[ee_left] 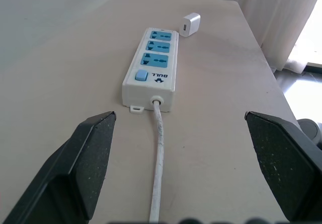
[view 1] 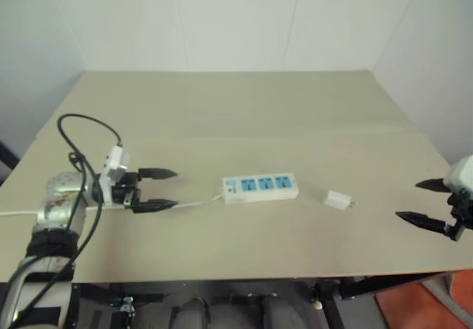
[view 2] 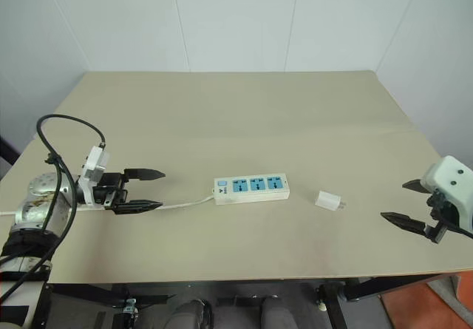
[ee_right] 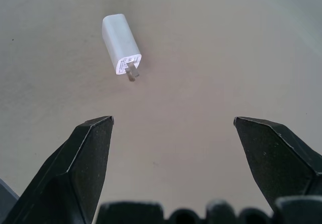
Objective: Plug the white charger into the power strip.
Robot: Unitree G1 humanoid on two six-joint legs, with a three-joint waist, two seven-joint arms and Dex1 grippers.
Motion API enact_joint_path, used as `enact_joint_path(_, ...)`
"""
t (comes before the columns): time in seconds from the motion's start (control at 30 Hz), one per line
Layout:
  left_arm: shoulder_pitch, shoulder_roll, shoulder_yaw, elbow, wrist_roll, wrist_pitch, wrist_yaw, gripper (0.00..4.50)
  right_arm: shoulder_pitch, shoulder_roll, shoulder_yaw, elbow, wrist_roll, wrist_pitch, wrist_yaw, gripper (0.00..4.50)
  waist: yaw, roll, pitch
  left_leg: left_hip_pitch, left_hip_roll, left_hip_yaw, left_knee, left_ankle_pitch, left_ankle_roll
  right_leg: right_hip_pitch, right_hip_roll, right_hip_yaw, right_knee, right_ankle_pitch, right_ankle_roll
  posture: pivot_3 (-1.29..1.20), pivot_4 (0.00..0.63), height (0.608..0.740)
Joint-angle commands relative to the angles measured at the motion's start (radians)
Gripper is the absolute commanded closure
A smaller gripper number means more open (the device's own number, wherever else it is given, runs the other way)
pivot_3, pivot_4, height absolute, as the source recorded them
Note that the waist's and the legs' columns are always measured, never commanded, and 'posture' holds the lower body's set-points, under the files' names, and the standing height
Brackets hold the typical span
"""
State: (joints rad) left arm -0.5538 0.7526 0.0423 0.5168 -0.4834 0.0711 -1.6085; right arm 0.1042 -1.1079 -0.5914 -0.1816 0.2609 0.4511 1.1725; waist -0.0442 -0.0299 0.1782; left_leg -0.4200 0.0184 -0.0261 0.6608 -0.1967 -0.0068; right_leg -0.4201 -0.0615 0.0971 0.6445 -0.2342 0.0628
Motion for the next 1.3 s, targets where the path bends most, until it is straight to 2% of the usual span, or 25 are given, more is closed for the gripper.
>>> enact_joint_path(0.03, -0.032, 0.003, 0.006, -0.009, -0.003, 0.005, -0.006, 0.04, 0.001, -0.006, -0.049, -0.032, 0.019, 0.018, -0.017, 0.0, 0.001, 0.0, 0.0, 0.0, 0.0, 0.0, 0.0, 0.0, 0.0, 0.0, 0.0, 0.0, 0.0, 0.0, 0.0, 0.0, 0.15, 0.74)
enact_joint_path(0.57, -0.087, -0.022, -0.029, 0.065, -0.008, -0.034, -0.006, 0.04, 0.021, 0.018, -0.067, -0.071, 0.026, 0.025, -0.054, 0.0, 0.002, 0.0, 0.0, 0.0, 0.0, 0.0, 0.0, 0.0, 0.0, 0.0, 0.0, 0.0, 0.0, 0.0, 0.0, 0.0, 0.15, 0.74)
enact_joint_path(0.7, -0.166, -0.107, -0.024, 0.219, -0.005, -0.109, -0.006, 0.04, 0.014, 0.033, -0.078, -0.133, 0.079, 0.019, -0.037, 0.0, 0.003, 0.0, 0.0, 0.0, 0.0, 0.0, 0.0, 0.0, 0.0, 0.001, 0.0, 0.0, 0.0, 0.0, 0.0, 0.0, 0.15, 0.74)
enact_joint_path(0.83, -0.305, -0.21, -0.098, 0.482, 0.117, -0.342, -0.006, 0.04, -0.049, 0.04, -0.016, -0.229, 0.118, 0.054, -0.093, 0.0, 0.008, -0.001, 0.0, 0.0, -0.001, 0.0, 0.001, 0.0, 0.0, 0.002, 0.0, 0.0, -0.001, 0.001, 0.001, 0.0, 0.15, 0.74)
enact_joint_path(0.97, -0.407, -0.31, -0.063, 0.663, 0.137, -0.407, -0.006, 0.04, -0.117, 0.055, 0.077, -0.357, 0.154, 0.099, -0.169, 0.0, 0.004, -0.002, 0.0, -0.002, -0.001, -0.001, 0.001, 0.0, 0.0, 0.0, 0.0, 0.0, -0.003, 0.001, 0.001, 0.0, 0.15, 0.74)
enact_joint_path(1.13, -0.462, -0.368, -0.041, 0.77, 0.214, -0.462, 0.006, 0.04, -0.226, 0.111, 0.19, -0.497, 0.212, 0.201, -0.306, 0.0, 0.001, -0.003, 0.0, -0.004, -0.001, -0.001, 0.001, 0.0, 0.0, -0.001, 0.0, 0.0, -0.002, 0.001, 0.001, 0.0, 0.15, 0.74)
enact_joint_path(1.3, -0.478, -0.411, -0.026, 0.803, 0.289, -0.502, 0.055, 0.04, -0.233, 0.158, 0.258, -0.579, 0.204, 0.236, -0.393, 0.0, 0.011, -0.003, 0.0, -0.004, -0.001, -0.002, 0.001, 0.0, 0.0, -0.001, 0.0, 0.0, -0.002, 0.001, 0.001, 0.0, 0.15, 0.74)
